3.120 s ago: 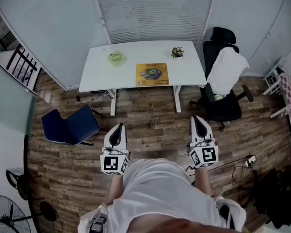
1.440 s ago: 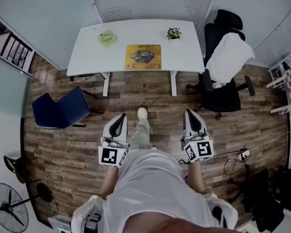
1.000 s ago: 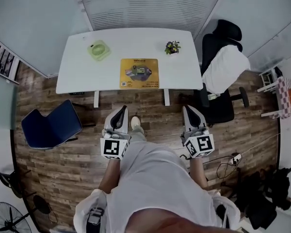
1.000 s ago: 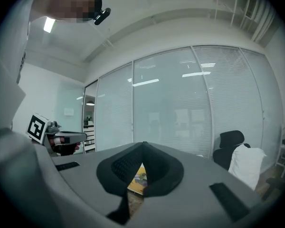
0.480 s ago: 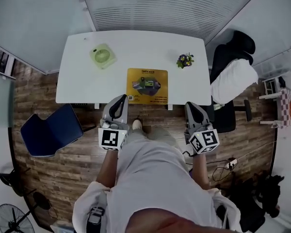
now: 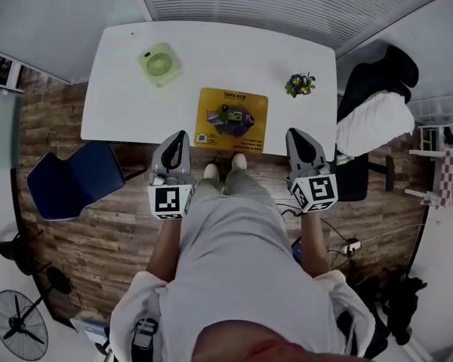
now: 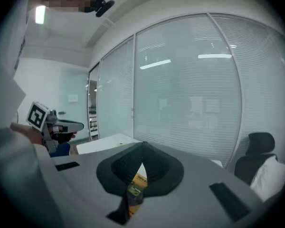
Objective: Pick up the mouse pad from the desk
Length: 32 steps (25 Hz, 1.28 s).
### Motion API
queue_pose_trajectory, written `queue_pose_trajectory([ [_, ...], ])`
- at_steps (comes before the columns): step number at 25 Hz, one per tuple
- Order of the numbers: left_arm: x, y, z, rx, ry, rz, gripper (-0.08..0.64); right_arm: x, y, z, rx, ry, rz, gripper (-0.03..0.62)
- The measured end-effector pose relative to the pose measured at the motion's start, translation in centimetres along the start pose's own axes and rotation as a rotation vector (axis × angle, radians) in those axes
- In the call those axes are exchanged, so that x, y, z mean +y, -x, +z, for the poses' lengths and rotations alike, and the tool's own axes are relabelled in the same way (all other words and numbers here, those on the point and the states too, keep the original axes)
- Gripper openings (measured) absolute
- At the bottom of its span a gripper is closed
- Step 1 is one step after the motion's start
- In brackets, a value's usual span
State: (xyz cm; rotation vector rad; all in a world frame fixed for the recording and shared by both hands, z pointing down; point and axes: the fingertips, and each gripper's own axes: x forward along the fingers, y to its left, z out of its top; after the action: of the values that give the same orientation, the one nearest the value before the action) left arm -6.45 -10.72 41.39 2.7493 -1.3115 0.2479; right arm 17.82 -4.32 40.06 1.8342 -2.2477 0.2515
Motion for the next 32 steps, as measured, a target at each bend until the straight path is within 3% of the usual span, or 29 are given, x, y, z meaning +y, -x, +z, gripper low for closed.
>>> queue_pose_trajectory([
  [4,0.1,-1.2,-4.6,0.100,0.156,0.087,-0.005,-0.8,-5.9,-2.0,0.118,0.169,0.134,0.003],
  [6,0.1,-1.9,-7.6,0.153,0.274,0.137,-0.005,-1.0,-9.2,-4.2,0.192,0.243,0.225,0.003],
  [8,0.1,-2.6,-11.3,0.204,0.477,0.194,-0.005,-1.0,-12.4,-6.8,0.268,0.326,0.314,0.003],
  [11,-0.8,-3.4,-17.9,0.293,0.885,0.287,-0.005,-0.8,-16.6,-10.6,0.391,0.439,0.446,0.003],
  [12,-1.5,-3.6,-19.9,0.328,0.987,0.313,-0.005,-0.7,-17.8,-11.7,0.433,0.469,0.489,0.003],
  [17,-6.5,-4.1,-27.5,0.477,1.275,0.399,-0.003,0.5,-22.2,-16.6,0.585,0.524,0.690,0.055],
  [19,-7.8,-4.2,-29.0,0.493,1.337,0.400,0.038,0.9,-23.1,-18.5,0.649,0.545,0.748,0.087],
  [24,-8.7,-5.3,-31.5,0.420,1.420,0.472,0.252,1.4,-25.2,-22.9,0.790,0.579,0.809,0.191],
  [28,-10.3,-6.4,-32.9,0.384,1.464,0.529,0.312,1.5,-26.9,-25.4,0.854,0.658,0.827,0.204],
  [32,-11.6,-7.5,-34.0,0.407,1.455,0.551,0.318,1.5,-28.3,-27.2,0.907,0.698,0.848,0.206],
])
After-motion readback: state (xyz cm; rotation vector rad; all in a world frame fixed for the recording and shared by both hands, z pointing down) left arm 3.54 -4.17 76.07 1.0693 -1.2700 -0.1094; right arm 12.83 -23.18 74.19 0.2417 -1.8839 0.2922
